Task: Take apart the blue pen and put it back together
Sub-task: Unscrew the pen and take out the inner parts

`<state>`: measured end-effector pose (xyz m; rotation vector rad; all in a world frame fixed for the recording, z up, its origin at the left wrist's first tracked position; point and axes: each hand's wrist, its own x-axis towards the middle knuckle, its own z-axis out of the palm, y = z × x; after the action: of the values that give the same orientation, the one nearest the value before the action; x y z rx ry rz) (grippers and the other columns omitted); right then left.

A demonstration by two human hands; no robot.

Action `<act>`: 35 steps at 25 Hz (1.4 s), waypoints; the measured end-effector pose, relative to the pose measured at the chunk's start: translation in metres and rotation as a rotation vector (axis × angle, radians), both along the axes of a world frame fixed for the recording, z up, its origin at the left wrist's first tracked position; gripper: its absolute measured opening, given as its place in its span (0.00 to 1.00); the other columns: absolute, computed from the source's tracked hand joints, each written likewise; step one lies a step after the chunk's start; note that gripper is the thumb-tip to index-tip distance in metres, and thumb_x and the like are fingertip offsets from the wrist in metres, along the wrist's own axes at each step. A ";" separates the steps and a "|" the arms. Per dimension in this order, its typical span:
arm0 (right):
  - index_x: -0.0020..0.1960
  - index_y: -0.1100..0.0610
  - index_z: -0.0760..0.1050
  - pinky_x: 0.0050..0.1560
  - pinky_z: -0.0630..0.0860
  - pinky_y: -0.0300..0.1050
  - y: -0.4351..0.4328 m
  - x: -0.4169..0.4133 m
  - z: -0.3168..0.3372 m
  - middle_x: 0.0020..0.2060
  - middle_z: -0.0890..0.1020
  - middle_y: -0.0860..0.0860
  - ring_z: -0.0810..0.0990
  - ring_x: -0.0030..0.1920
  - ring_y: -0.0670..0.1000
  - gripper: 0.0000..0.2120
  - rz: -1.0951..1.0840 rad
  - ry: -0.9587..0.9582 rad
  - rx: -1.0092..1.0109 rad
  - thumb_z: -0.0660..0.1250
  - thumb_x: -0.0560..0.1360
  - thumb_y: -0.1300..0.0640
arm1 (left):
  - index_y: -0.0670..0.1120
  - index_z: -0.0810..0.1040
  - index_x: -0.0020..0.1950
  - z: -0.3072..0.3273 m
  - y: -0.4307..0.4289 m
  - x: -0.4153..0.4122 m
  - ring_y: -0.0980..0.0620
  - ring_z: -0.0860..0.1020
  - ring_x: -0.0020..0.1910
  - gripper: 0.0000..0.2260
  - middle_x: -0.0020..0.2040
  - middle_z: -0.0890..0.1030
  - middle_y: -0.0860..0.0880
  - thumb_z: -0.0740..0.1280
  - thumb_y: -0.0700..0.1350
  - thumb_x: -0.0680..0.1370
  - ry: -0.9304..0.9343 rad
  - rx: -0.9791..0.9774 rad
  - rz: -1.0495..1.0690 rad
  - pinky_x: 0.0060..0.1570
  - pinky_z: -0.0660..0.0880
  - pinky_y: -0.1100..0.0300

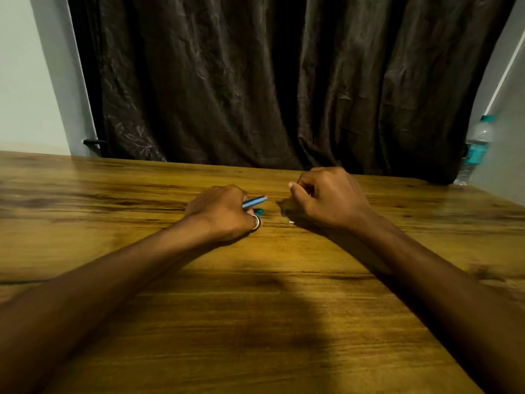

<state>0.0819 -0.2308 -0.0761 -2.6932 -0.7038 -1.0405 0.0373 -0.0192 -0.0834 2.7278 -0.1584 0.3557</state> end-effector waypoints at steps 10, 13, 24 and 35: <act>0.37 0.49 0.77 0.30 0.60 0.38 0.000 -0.001 0.001 0.33 0.77 0.44 0.72 0.33 0.41 0.15 0.030 0.029 -0.003 0.63 0.80 0.45 | 0.49 0.82 0.58 0.004 0.009 0.009 0.51 0.79 0.45 0.12 0.44 0.82 0.50 0.70 0.52 0.78 0.097 -0.093 -0.017 0.38 0.73 0.56; 0.39 0.49 0.79 0.30 0.61 0.38 0.000 -0.001 0.000 0.34 0.78 0.44 0.73 0.33 0.40 0.15 0.036 0.034 -0.006 0.63 0.80 0.45 | 0.49 0.83 0.58 0.003 0.010 0.011 0.51 0.80 0.47 0.10 0.48 0.83 0.50 0.71 0.50 0.77 0.125 -0.168 -0.039 0.47 0.79 0.52; 0.54 0.49 0.83 0.42 0.72 0.36 0.007 0.002 -0.005 0.44 0.83 0.40 0.80 0.46 0.41 0.07 0.142 0.201 0.285 0.69 0.78 0.55 | 0.54 0.82 0.53 -0.001 0.008 0.017 0.52 0.80 0.47 0.04 0.46 0.82 0.53 0.71 0.48 0.78 0.045 -0.442 -0.094 0.46 0.75 0.56; 0.44 0.49 0.83 0.32 0.83 0.48 0.023 -0.016 -0.007 0.37 0.86 0.50 0.86 0.36 0.51 0.05 0.317 0.478 0.625 0.70 0.78 0.56 | 0.54 0.82 0.55 0.002 0.007 0.014 0.55 0.78 0.44 0.06 0.44 0.81 0.54 0.70 0.48 0.79 -0.104 -0.342 -0.147 0.40 0.71 0.58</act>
<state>0.0658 -0.2074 -0.0827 -2.0732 -0.5626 -0.4111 0.0509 -0.0123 -0.0814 2.3466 -0.2953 0.4390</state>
